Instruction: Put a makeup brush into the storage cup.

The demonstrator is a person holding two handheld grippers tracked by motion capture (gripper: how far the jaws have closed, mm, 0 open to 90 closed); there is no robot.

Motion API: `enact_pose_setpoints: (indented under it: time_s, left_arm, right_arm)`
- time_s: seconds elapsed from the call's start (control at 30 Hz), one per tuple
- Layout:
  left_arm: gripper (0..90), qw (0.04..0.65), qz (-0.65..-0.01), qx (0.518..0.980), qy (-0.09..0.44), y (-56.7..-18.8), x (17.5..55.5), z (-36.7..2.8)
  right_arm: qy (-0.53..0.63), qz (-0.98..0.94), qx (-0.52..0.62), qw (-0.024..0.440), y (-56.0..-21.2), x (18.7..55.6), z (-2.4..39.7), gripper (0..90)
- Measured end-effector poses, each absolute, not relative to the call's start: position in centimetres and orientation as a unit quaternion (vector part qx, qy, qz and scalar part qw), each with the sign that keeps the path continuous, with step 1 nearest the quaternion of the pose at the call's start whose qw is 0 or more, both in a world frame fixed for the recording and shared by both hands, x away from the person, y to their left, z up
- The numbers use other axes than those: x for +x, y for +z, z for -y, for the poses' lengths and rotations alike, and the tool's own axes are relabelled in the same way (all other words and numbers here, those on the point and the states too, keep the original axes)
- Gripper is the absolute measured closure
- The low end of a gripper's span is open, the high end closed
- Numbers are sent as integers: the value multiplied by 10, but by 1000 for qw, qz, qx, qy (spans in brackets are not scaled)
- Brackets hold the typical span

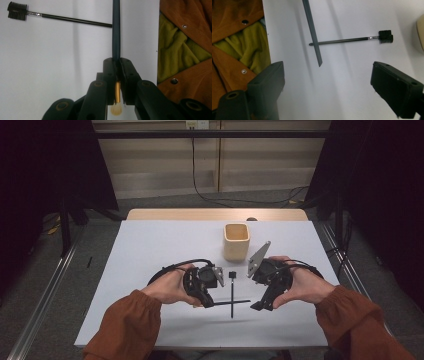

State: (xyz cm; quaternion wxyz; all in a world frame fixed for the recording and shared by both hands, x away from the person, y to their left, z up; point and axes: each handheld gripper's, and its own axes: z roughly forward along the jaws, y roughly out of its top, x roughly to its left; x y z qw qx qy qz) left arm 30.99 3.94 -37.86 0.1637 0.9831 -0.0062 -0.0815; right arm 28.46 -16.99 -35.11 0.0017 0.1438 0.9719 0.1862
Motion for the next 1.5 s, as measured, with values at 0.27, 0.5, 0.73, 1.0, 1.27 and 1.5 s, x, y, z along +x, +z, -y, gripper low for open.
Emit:
enact_pose_setpoints:
  time_s: [0.27, 0.5, 0.73, 1.0, 1.27, 1.5]
  left_arm:
    - [838, 154, 9, 985, -83, -379, 309, -37]
    - [838, 154, 9, 985, -79, -380, 310, -36]
    - [838, 159, 7, 984, -82, -379, 308, -38]
    - [838, 166, 10, 982, -87, -377, 308, -38]
    - [838, 166, 10, 982, -87, -376, 307, -39]
    - [838, 161, 9, 983, -90, -379, 307, -39]
  right_arm:
    - [140, -985, 98, -10, -359, 284, 160, 304]
    - [115, -989, 83, -33, -368, 287, 154, 452]
    - [119, -989, 77, -34, -371, 287, 149, 511]
    - [135, -988, 68, -35, -374, 289, 142, 619]
    - [139, -987, 66, -40, -381, 290, 138, 693]
    - [142, -987, 63, -44, -383, 290, 137, 741]
